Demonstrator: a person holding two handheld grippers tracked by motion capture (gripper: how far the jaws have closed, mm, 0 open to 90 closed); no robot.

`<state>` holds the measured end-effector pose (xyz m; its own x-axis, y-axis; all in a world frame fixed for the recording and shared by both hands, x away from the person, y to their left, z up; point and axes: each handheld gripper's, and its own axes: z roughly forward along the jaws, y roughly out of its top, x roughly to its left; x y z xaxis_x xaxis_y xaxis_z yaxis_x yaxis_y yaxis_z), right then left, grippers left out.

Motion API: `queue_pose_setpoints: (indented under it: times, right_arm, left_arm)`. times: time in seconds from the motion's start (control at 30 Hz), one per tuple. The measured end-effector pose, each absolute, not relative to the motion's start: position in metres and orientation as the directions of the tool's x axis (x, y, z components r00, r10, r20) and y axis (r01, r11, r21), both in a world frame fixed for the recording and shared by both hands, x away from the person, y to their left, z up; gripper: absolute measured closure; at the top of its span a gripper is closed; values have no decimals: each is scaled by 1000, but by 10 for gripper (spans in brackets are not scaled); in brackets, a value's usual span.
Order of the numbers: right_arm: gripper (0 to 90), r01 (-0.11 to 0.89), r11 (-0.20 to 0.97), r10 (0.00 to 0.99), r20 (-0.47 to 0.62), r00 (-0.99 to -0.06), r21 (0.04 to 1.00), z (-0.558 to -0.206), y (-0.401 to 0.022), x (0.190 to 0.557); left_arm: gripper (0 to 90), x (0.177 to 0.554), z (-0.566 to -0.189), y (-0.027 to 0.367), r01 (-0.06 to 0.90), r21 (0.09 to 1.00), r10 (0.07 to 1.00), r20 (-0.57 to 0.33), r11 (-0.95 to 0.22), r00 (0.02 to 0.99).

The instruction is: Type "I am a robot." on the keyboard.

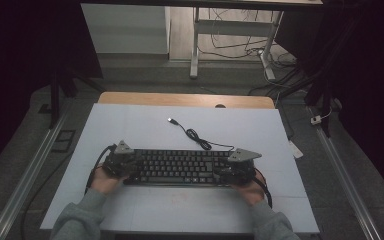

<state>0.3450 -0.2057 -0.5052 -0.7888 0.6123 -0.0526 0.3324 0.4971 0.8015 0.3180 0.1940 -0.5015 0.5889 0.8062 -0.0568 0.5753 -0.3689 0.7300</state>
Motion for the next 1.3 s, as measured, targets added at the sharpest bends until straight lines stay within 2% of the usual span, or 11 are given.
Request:
queue_pose_setpoints:
  times: [0.27, 0.37, 0.4, 0.43, 0.5, 0.9, 1.3]
  right_arm:
    - [493, 331, 497, 613, -54, -788, 802, -505, -206, 345]
    - [493, 331, 497, 612, -54, -789, 802, -505, -205, 345]
    - [493, 332, 498, 612, -53, -789, 801, -505, -205, 345]
    - [493, 332, 498, 612, -53, -789, 801, -505, -205, 345]
    - [493, 330, 500, 610, -56, -791, 801, -506, -205, 345]
    - [492, 328, 505, 606, -58, -793, 798, -505, -204, 345]
    - [492, 322, 492, 602, -49, -797, 809, -503, -202, 343]
  left_arm:
    - [868, 314, -489, 205, 542, 792, 823, -92, -280, 560]
    - [751, 314, -489, 207, 538, 801, 825, -104, -262, 556]
    - [680, 314, -488, 207, 537, 804, 825, -109, -256, 555]
    - [680, 314, -488, 207, 537, 806, 824, -117, -247, 554]
    - [616, 314, -488, 208, 538, 808, 824, -123, -241, 554]
    - [478, 315, -488, 206, 545, 807, 830, -133, -227, 542]
    - [435, 315, -489, 203, 551, 801, 833, -127, -234, 538]
